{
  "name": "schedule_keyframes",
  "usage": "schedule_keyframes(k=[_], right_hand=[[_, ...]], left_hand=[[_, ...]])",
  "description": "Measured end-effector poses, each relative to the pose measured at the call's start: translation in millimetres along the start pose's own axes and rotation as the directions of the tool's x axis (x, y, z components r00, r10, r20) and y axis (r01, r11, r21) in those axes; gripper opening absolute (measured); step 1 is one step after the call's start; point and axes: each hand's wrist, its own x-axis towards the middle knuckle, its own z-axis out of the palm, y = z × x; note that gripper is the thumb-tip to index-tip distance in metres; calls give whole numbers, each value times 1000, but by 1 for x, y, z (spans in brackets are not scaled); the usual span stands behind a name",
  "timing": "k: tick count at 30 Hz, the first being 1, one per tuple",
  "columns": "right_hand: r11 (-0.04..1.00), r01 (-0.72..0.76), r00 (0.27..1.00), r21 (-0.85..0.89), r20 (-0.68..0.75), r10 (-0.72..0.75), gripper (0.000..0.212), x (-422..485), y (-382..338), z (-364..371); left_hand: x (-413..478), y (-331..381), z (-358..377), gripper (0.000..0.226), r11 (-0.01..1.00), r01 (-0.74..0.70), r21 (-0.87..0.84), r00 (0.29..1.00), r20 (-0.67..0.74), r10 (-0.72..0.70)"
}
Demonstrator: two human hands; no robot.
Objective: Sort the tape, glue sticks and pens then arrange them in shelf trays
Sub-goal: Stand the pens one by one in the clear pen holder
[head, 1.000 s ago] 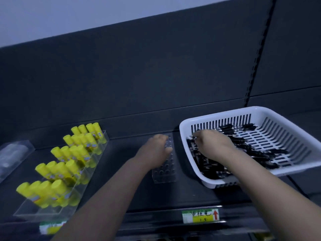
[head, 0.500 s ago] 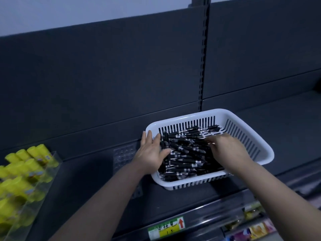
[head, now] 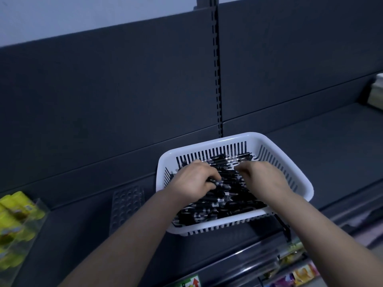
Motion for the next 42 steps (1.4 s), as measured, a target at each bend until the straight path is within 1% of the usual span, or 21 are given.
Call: schedule_keyframes(k=[4, 6, 7, 8, 9, 11, 12, 14, 16, 17, 19, 21, 23, 25, 27, 29, 32, 34, 36, 39, 42], right_hand=[[1000, -26, 999, -18, 28, 26, 29, -2, 8, -6], [999, -29, 995, -26, 96, 31, 22, -2, 12, -11], [999, -25, 987, -33, 157, 30, 17, -2, 12, -13], [999, -20, 975, -49, 220, 31, 14, -2, 11, -15], [997, -13, 962, -71, 272, 32, 18, -1, 10, -15], [994, 4, 940, -112, 340, 34, 25, 0, 8, -11], [994, 9, 937, -109, 349, 30, 25, 0, 7, -8], [998, 12, 956, -67, 293, 8, 22, 0, 8, -9], [999, 42, 985, 13, 167, -44, 21, 1, 3, -18], [995, 58, 994, 87, 92, -66, 22, 2, -2, -24], [962, 114, 994, 248, -28, -110, 26, 5, -21, -34], [913, 212, 975, 348, -133, -176, 27, 9, -49, -40], [851, 299, 947, 433, -243, -209, 29, 11, -81, -43], [792, 358, 921, 494, -324, -215, 28, 13, -113, -45], [757, 386, 913, 527, -333, -235, 22, 16, -145, -44], [703, 409, 911, 582, -303, -279, 19, 21, -173, -35], [658, 441, 897, 610, -270, -351, 26, 31, -203, -14], [662, 435, 899, 611, -249, -360, 31, 35, -215, -2], [679, 406, 913, 612, -230, -338, 33, 39, -222, 6], [693, 367, 929, 621, -209, -305, 25, 46, -232, 14], [714, 357, 933, 603, -200, -298, 18, 55, -244, 22]], left_hand=[[8, 3, 10, 31, 995, -79, 66, 988, 139, 69], [10, 3, 14, 27, 991, -109, 76, 983, 156, 96], [10, 3, 13, 25, 994, -99, 43, 989, 118, 94], [10, 3, 12, 23, 997, -68, -28, 996, 50, 69], [9, 3, 10, 22, 990, -19, -137, 999, -39, 14], [8, 2, 3, 20, 926, 48, -374, 966, -217, -138], [7, 2, 0, 20, 898, 56, -437, 937, -287, -198], [3, 0, -8, 24, 876, 65, -478, 887, -375, -270], [-4, -5, -17, 28, 843, 44, -536, 824, -458, -333], [-9, -10, -23, 27, 815, 18, -579, 781, -501, -373], [-23, -23, -35, 22, 748, -44, -662, 670, -576, -469], [-44, -44, -48, 18, 712, -60, -699, 553, -618, -560], [-68, -68, -58, 17, 716, -8, -698, 467, -636, -615], [-92, -91, -65, 15, 735, 82, -673, 420, -645, -638], [-110, -109, -67, 15, 746, 174, -643, 399, -647, -650], [-121, -123, -65, 14, 753, 237, -614, 379, -655, -654], [-130, -142, -60, 12, 763, 283, -581, 371, -667, -646], [-133, -153, -55, 12, 761, 310, -570, 376, -662, -649], [-133, -163, -53, 13, 763, 321, -561, 384, -659, -646], [-131, -175, -53, 13, 771, 318, -552, 401, -659, -637], [-129, -183, -53, 12, 778, 310, -546, 450, -637, -626]])
